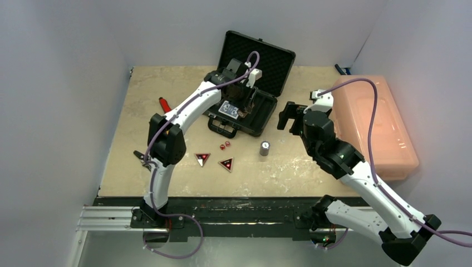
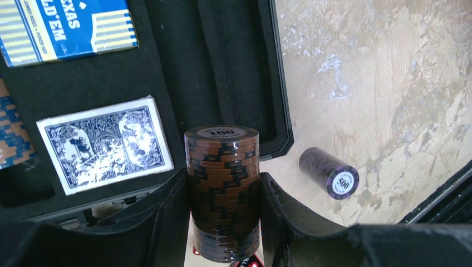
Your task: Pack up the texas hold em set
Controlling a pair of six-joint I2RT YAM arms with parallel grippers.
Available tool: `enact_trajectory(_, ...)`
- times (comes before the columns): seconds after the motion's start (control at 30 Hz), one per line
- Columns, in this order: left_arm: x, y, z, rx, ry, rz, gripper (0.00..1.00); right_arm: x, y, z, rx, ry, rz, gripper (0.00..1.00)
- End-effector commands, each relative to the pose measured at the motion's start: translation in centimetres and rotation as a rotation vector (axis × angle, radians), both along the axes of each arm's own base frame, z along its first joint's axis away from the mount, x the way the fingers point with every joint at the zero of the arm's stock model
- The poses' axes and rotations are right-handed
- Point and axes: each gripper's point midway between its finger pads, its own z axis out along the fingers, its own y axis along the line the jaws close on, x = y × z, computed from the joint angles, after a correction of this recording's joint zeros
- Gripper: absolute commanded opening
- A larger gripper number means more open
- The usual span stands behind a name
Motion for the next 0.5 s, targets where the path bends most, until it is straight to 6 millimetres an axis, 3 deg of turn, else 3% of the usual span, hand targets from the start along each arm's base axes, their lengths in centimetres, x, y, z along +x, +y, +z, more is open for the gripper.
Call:
enact_trajectory(0.0, 1.9, -1.7, 2.6, -0.052, -0.092, -0.036, 0.0, -0.3, -0.9, 0.8, 0.0, -0.032, -0.029, 0.99)
enact_trajectory(0.47, 5.4, -4.2, 0.2, -0.067, -0.13, -0.035, 0.0, -0.7, -1.8, 0.7, -0.019, -0.032, -0.046, 0.99)
